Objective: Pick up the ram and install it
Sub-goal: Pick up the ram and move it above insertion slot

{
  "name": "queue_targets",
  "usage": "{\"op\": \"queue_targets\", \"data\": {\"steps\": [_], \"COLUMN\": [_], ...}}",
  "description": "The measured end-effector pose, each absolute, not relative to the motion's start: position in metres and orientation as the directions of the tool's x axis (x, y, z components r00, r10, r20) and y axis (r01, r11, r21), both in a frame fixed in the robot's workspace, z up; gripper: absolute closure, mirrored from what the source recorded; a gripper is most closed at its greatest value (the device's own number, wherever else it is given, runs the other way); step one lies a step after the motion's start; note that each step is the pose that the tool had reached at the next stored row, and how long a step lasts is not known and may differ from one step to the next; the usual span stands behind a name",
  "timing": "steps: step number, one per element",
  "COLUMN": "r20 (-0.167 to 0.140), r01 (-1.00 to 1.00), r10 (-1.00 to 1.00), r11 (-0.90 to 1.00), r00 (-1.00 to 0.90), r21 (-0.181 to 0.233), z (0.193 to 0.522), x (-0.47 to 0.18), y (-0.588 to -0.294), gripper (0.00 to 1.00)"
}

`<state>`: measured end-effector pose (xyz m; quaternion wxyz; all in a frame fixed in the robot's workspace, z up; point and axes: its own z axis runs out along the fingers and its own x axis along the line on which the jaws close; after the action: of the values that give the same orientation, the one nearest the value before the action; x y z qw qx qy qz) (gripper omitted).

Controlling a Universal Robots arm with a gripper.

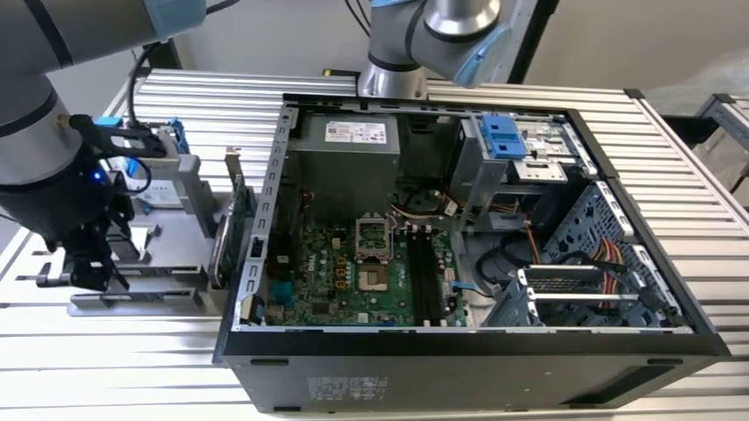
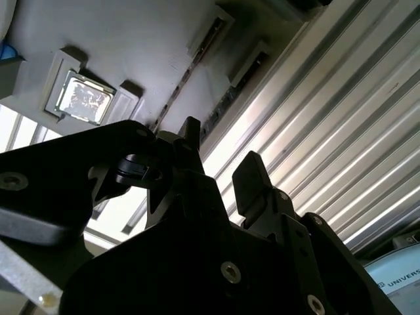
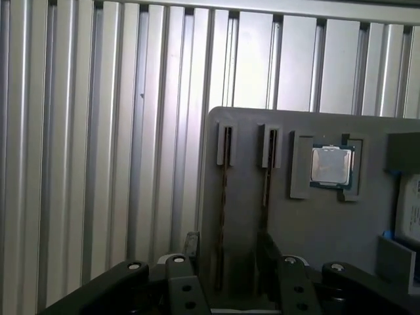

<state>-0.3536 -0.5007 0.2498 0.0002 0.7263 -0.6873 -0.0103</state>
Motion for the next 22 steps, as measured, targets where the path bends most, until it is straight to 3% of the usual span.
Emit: {"op": "queue_targets", "data": {"steps": [22], "r20": [0.002], "r01": [-0.999], "r10": [-0.999], "r11": [-0.04], "r00": [0.04], "r21": [0.016], "z": [0.214], "x": [-0.358], "y": [-0.506], "gripper": [0.0]}}
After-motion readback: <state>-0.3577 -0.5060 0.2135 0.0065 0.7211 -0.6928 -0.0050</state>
